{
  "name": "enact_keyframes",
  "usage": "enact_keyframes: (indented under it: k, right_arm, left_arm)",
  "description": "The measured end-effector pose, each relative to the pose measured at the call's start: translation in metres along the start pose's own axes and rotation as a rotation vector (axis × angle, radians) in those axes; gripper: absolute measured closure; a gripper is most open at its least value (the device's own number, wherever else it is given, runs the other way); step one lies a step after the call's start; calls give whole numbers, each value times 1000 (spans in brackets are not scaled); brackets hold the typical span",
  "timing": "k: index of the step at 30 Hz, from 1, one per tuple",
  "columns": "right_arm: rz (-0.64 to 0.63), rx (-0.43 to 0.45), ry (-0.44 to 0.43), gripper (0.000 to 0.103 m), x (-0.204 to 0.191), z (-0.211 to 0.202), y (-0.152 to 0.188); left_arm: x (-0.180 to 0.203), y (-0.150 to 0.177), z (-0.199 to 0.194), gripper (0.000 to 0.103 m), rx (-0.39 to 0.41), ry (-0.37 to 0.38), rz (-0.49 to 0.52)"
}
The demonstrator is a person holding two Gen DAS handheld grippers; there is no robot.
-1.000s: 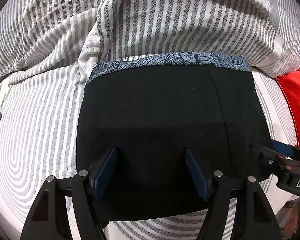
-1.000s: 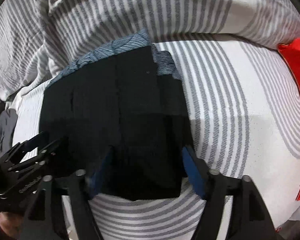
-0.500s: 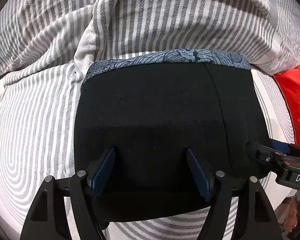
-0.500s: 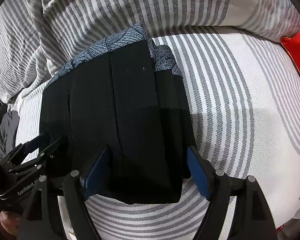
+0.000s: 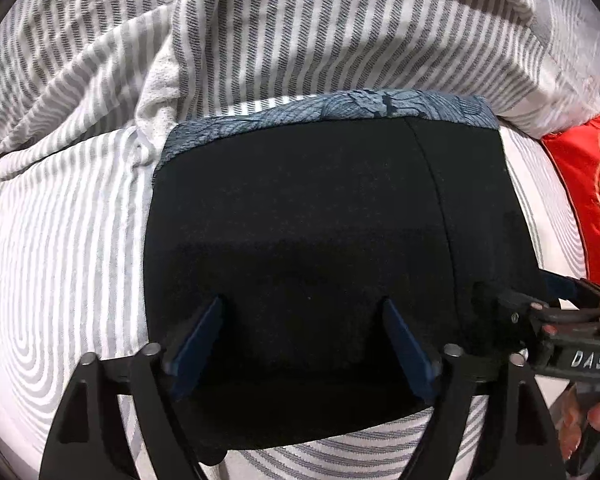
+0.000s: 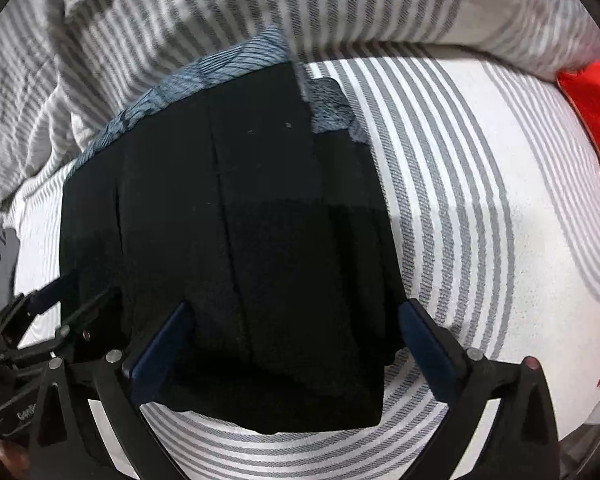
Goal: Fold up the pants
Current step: 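Press the folded trousers stack flat with both open grippers, then smooth and square the stack edges with both grippers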
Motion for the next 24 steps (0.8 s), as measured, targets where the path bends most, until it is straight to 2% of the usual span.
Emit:
enact_keyframes:
  k: [8,12,16,19,22,23,24]
  right_arm:
    - [19,17,10,1,-5,-7,2]
    - [12,40,8,2,1,-34,6]
    - [9,71,-45,2,6,-64,5]
    - [10,104,-148,3,2,-85,1]
    - [5,99,-254,13,-9,-87,-6]
    - [1,82,-272,22,-12,-82,-7]
    - [-4,53,-277,35,-15,-74,-9]
  left_arm:
    - [0,-2,-1,11,2,22,-9]
    - [-5,-1,-10,11,-14,27,-54]
    - [-22,2,-30,11,8,8,-109]
    - [-35,8,-38,11,7,-25,-130]
    - [-47,14,-41,11,-9,-55,-162]
    - [-50,15,-41,11,-13,-63,-174]
    - [-52,17,-41,11,-19,-73,-190]
Point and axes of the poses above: each gripper's, at about its wrist camera, not at the fingertips, and z roughly the way its jaws point, x to its right, y to its underside, the point moved 7 cm from there along z, roughly the way its jaws point, and after that the axes turned 1 degree about -x, right-handed, at the moved point
